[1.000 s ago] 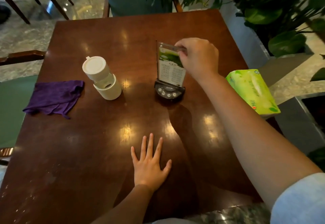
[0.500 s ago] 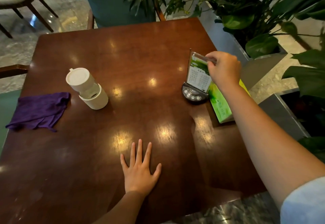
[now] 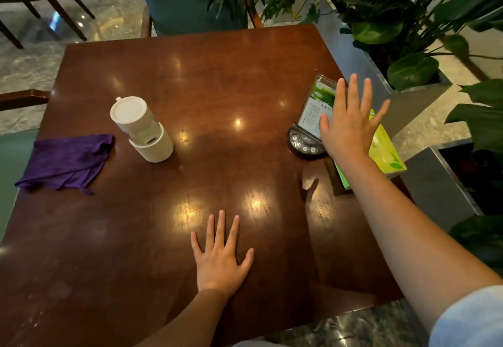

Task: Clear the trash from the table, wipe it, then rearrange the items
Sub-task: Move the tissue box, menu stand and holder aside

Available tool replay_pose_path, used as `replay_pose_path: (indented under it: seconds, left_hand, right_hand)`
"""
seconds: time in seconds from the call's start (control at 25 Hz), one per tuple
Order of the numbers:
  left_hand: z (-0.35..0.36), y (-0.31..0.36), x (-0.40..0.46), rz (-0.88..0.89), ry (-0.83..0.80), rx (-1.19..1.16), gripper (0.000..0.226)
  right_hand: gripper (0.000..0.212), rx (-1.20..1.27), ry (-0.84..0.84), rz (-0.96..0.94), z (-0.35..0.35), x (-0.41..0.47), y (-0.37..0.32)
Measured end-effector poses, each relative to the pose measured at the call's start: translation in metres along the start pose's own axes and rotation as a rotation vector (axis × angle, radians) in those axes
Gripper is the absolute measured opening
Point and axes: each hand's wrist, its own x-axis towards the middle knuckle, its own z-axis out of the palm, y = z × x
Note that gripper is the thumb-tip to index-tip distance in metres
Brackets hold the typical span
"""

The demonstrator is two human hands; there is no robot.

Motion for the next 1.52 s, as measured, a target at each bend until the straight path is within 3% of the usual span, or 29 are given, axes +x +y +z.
replay_pose_path:
  seconds: [0.2,0.44,0.76,0.92,1.24,1.52]
  left_hand:
    - [-0.002,-0.001,-0.002,0.005,-0.006,-0.018,0.075]
    - [-0.002,-0.002,0.000,0.017,-0.014,-0.032,0.077]
    - [-0.004,0.000,0.000,0.024,-0.001,-0.079,0.078]
    - [-0.004,-0.002,0.001,0.017,-0.009,-0.074,0.078]
    - [-0.006,0.000,0.002,0.002,-0.049,-0.070,0.080]
    - [-0.004,-0.002,0.002,-0.004,-0.062,-0.046,0.080]
  right_hand:
    - [0.056,0.152,0.061,-0.147,-0.002,-0.027,-0.054]
    - [0.065,0.374,-0.217,-0.526,0.010,-0.035,-0.172]
    - [0.073,0.243,-0.317,-0.967,0.024,0.008,-0.288]
    - [0.065,0.282,-0.404,-0.986,0.036,0.018,-0.302]
    - [0.051,0.600,-0.315,-0.884,0.045,0.004,-0.299]
    - [0.041,0.748,-0.164,-0.763,0.035,-0.015,-0.245]
